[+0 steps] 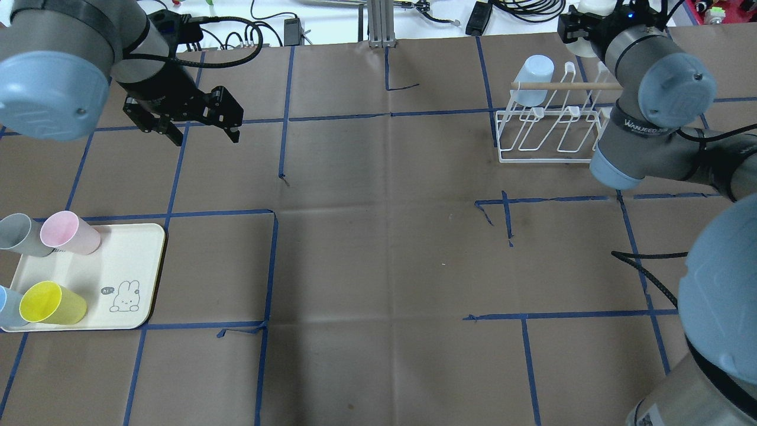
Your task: Transfer IKEA cup to right arm and place on rack
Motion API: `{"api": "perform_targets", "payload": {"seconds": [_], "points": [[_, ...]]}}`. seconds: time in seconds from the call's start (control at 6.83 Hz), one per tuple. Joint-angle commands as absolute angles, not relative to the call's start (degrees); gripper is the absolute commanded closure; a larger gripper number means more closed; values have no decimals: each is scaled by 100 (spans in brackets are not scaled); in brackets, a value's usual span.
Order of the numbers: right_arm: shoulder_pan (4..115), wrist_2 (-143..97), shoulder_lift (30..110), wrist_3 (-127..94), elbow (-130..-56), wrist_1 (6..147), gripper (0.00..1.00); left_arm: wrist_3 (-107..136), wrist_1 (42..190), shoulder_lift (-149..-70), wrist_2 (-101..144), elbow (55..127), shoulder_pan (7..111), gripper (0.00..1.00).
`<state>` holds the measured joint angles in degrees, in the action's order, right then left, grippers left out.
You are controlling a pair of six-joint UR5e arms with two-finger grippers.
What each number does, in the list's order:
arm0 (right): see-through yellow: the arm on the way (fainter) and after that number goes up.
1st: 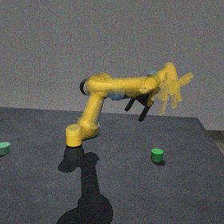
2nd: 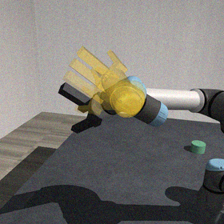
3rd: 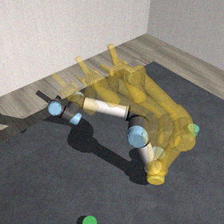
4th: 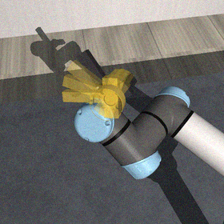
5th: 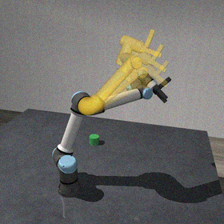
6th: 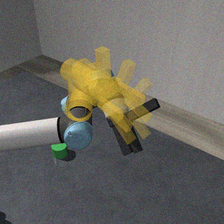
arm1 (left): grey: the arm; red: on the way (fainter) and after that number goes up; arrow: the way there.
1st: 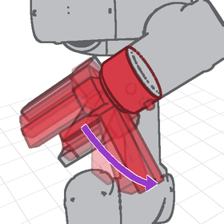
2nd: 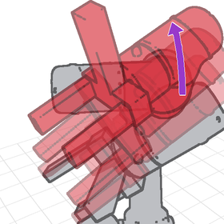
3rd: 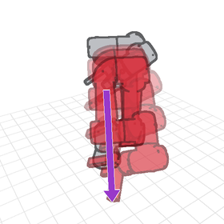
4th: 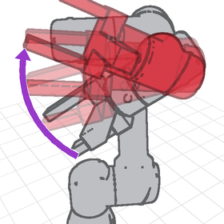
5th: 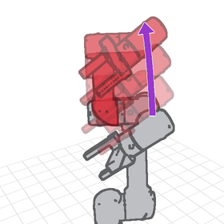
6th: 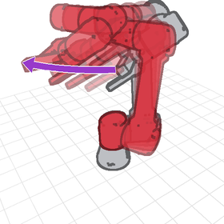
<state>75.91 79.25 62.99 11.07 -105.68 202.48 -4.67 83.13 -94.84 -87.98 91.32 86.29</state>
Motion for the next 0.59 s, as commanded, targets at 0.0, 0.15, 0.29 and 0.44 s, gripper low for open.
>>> {"api": "perform_targets", "payload": {"seconds": [0.0, 0.15, 0.29, 0.44], "points": [[7279, 7858, 6179, 1248, -10590, 20478, 91, -457, 8789, -8897, -8877, 9227, 8710, 0], [7121, 7692, 6057, 1257, -10600, 20618, 91, -466, 8711, -8799, -8886, 9411, 8710, 0], [6989, 7325, 5934, 1274, -10539, 20628, 91, -466, 8675, -8815, -8877, 9387, 8701, 0], [6979, 7304, 5802, 1266, -10442, 20715, 91, -466, 8675, -8929, -8886, 9248, 8675, 0]]}}
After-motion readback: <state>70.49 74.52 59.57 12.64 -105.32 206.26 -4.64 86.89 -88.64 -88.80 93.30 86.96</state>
